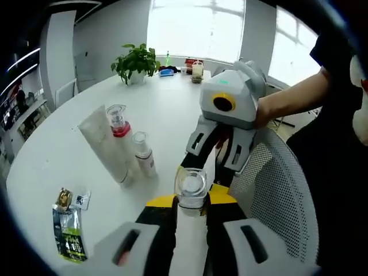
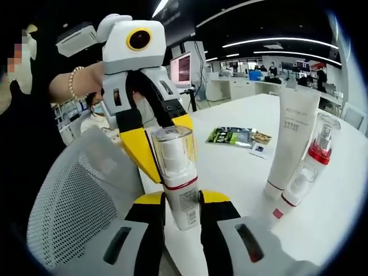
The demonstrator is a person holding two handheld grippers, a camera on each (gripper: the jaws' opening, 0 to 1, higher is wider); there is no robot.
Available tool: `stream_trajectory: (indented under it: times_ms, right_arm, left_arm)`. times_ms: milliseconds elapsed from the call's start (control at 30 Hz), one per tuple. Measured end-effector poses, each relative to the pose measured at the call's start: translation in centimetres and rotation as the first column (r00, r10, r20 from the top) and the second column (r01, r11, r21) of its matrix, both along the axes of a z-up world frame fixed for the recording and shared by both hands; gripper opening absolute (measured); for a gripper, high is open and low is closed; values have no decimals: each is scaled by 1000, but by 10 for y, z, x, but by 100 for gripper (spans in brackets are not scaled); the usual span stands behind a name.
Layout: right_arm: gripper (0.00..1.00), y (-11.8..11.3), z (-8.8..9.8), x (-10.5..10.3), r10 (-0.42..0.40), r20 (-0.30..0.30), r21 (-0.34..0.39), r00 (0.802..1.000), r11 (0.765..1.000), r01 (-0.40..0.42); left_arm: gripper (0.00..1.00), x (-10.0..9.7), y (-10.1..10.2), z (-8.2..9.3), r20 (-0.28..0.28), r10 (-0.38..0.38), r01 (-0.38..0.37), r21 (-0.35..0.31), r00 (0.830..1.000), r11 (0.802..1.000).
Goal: Arrange the skincare products in the storage area until every visible bottle or jar stands upright without overlapping.
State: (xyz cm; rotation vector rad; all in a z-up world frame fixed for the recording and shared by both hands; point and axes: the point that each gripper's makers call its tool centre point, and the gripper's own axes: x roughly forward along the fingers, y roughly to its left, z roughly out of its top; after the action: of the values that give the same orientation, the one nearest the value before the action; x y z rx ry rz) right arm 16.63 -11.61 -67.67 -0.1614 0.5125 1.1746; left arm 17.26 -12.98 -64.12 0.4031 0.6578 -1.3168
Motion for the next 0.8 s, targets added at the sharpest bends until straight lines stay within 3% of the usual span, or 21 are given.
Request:
stream_trajectory:
  times_ms: [433, 467, 500, 533, 567, 600, 700, 800]
  right_arm:
    - [26, -13, -15, 5, -34, 5, -64, 999, 997, 34]
    - [26, -13, -15, 6, -34, 9, -69, 999, 997, 35]
    - [29, -17, -20, 7, -44, 11, -100, 999, 994, 45]
    - [30, -21, -22, 7, -48, 16, -124, 999, 991, 49]
    - [27, -18, -22, 7, -33, 22, -111, 999, 993, 36]
    - [22, -17, -21, 5, -14, 24, -113, 1000, 993, 17]
    - [2, -13, -17, 5, -23, 51, -92, 998, 995, 27]
    - [8, -18, -26, 5, -30, 40, -147, 999, 989, 35]
  left_arm:
    - [17, 1, -11, -27, 35, -69, 66, 69, 997, 995]
    - [17, 1, -11, -30, 34, -74, 71, 66, 997, 995]
    - [7, 2, -11, -31, 26, -72, 70, 58, 997, 996]
    - [5, 3, -9, -31, 29, -76, 75, 60, 997, 995]
    - [4, 5, -9, -31, 24, -57, 56, 31, 998, 998]
    - [4, 1, -11, -31, 25, -84, 83, 19, 996, 996]
    - [4, 3, -5, -42, 46, -96, 93, 76, 994, 993]
    - [4, 5, -1, -54, 53, -92, 85, 116, 994, 990]
